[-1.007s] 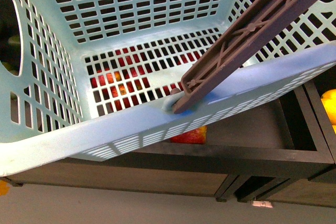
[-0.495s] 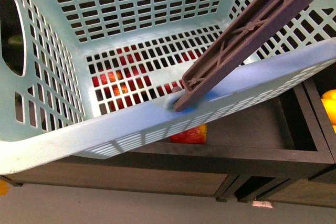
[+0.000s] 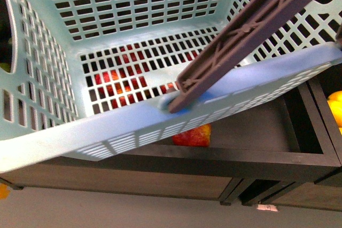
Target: Pick lemon and mango into basket
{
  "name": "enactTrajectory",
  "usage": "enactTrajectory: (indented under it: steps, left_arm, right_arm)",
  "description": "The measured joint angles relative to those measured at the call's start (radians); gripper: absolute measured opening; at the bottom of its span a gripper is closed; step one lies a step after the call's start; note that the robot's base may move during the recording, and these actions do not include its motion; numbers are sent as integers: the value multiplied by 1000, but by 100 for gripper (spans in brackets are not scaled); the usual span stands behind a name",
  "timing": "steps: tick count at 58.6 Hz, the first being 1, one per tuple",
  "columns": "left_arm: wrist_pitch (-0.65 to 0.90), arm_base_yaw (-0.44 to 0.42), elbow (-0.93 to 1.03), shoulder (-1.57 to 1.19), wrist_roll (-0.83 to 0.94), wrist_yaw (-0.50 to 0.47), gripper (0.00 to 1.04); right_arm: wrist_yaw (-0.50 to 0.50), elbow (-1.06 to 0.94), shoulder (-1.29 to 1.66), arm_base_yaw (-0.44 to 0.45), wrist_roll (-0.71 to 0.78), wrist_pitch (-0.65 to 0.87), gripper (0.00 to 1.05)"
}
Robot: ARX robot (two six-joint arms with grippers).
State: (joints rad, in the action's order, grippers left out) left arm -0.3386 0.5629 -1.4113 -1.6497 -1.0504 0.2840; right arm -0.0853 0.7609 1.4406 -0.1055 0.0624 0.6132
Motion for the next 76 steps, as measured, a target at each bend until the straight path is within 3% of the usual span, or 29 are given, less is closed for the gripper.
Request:
enactTrajectory:
  steps: [11, 19, 24, 26, 34, 43, 76]
  left_arm:
    - [0, 0, 0, 0, -4, 0, 5]
    - [0, 3, 0, 0, -2, 5, 5]
    - [0, 2, 0, 0, -6, 7, 5]
    - [0, 2, 0, 0, -7, 7, 5]
    - [0, 1, 0, 0, -5, 0, 5]
    - [0, 1, 0, 0, -6, 4, 5]
    - [0, 1, 0, 0, -6, 2, 5]
  right_arm:
    - [72, -40, -103, 60, -45, 20, 92]
    - [129, -155, -157, 59, -49, 77, 72]
    - [88, -245, -199, 81, -50, 106, 58]
    - [87, -266, -211, 85, -50, 111, 54]
    - [88, -395, -309, 105, -52, 148, 24]
    - [88, -480, -378, 105, -52, 156, 2]
    - [85, -681, -698, 105, -55, 38, 2]
